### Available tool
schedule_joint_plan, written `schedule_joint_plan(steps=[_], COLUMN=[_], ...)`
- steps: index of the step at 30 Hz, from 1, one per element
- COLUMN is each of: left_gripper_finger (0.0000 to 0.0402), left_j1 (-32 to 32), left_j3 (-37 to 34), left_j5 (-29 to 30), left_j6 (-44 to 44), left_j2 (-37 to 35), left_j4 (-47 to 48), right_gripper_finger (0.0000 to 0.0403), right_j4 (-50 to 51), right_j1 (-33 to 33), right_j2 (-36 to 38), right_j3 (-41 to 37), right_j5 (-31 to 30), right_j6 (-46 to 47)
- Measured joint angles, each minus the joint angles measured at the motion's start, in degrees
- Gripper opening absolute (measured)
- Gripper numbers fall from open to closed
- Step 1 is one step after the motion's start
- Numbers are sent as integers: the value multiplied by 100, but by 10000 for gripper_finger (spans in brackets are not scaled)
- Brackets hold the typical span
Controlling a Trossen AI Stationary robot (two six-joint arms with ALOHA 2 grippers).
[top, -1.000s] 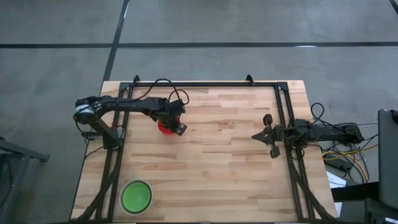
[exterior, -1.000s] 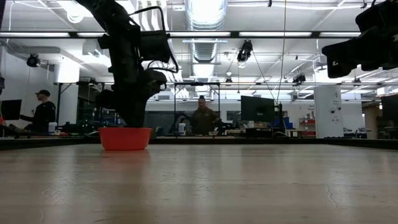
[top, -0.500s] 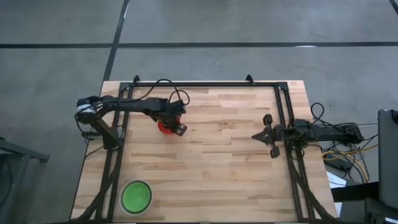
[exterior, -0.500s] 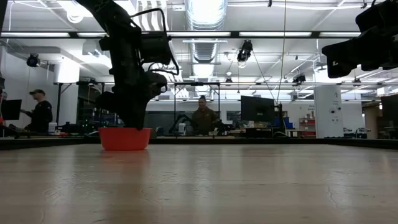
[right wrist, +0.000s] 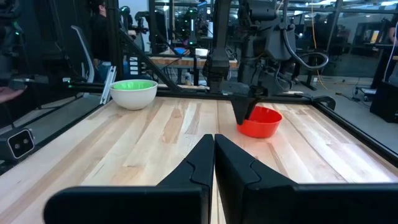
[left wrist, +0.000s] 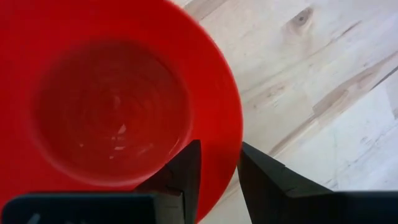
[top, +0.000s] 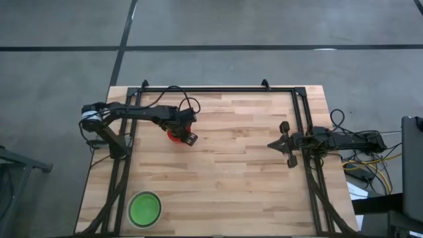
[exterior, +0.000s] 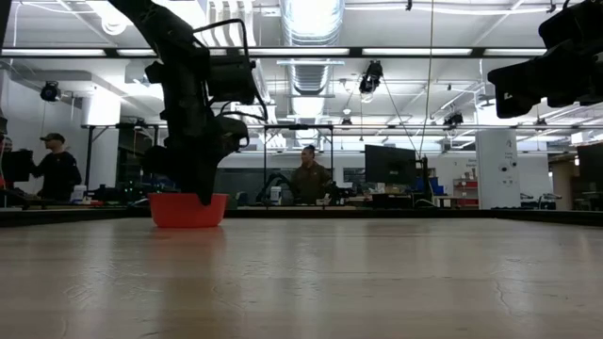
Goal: Nest bowls inside each other
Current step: Stack the red bowl on top of the green bowl
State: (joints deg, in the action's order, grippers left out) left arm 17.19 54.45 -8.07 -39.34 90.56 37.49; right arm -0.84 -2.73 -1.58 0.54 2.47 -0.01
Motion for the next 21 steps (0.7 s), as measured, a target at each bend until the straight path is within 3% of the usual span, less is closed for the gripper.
schedule_joint_plan(steps=[14,21], left_gripper_finger=[103,64], left_j1=[-2,-2], left_j3=[-133,-137], left_j5=[-45,-42], left_j6=[-12,21], left_j2=[0,0], left_j4=[-68,-72], right_gripper_finger=[9,9], right_j4=[0,0], right_j1=[0,-1], right_j2=[0,0], right_j3=[0,2], right_j5=[0,0], right_j6=[0,0])
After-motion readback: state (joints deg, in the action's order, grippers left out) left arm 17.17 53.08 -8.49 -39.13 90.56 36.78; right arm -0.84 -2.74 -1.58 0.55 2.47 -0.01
